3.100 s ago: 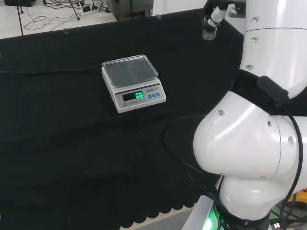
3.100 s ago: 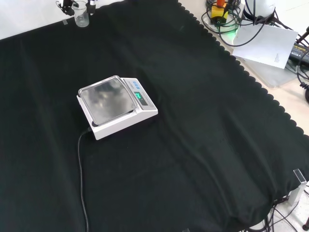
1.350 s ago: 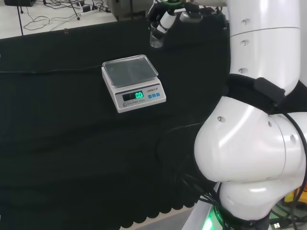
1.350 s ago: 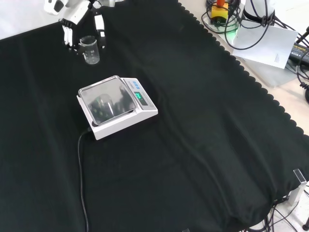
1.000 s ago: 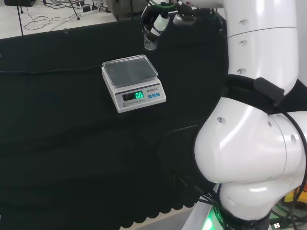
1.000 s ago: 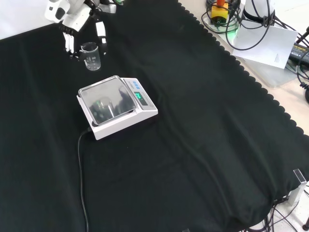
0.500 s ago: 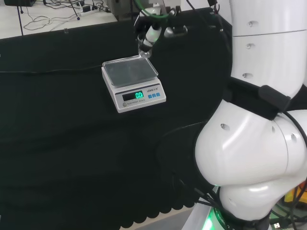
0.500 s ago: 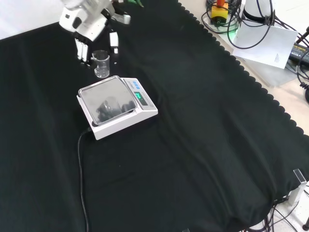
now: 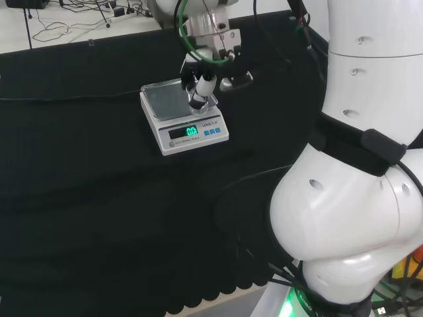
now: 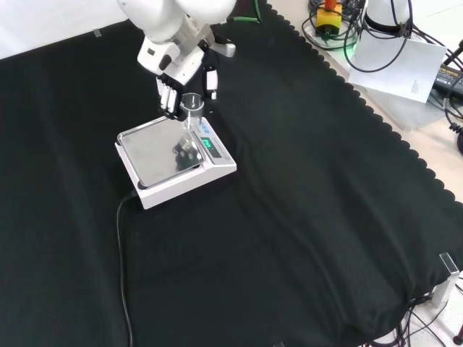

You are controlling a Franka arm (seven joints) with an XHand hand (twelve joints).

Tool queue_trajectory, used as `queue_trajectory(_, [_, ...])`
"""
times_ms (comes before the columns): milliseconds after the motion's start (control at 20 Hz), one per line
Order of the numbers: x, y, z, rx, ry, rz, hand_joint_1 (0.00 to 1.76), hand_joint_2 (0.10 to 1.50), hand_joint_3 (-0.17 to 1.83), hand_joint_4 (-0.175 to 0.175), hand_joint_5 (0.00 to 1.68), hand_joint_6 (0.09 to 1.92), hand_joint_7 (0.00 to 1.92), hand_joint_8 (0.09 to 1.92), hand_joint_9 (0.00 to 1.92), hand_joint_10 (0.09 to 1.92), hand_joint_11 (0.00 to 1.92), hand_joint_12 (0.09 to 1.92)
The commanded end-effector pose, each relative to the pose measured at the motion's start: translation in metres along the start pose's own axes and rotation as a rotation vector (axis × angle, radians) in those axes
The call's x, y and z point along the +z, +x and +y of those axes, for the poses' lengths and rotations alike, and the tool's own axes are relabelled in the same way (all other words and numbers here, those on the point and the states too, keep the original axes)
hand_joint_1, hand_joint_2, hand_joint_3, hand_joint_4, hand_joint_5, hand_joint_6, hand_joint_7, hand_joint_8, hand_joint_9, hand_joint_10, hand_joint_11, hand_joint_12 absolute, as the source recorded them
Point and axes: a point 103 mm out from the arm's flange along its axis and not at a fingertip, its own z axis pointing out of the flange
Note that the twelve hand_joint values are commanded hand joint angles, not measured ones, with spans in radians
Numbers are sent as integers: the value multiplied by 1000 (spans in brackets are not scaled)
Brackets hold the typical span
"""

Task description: Put the beaker on the electronic balance.

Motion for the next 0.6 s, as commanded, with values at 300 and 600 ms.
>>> queue_trajectory(300, [-99, 25, 39, 7, -212, -104, 1362, 1161, -1, -175, 832, 1214, 743, 1211, 988, 1199, 1010, 940])
queue_trajectory(600, [-103, 20, 44, 11, -200, -88, 1362, 1160, -1, -175, 833, 1213, 745, 1209, 989, 1199, 1010, 941])
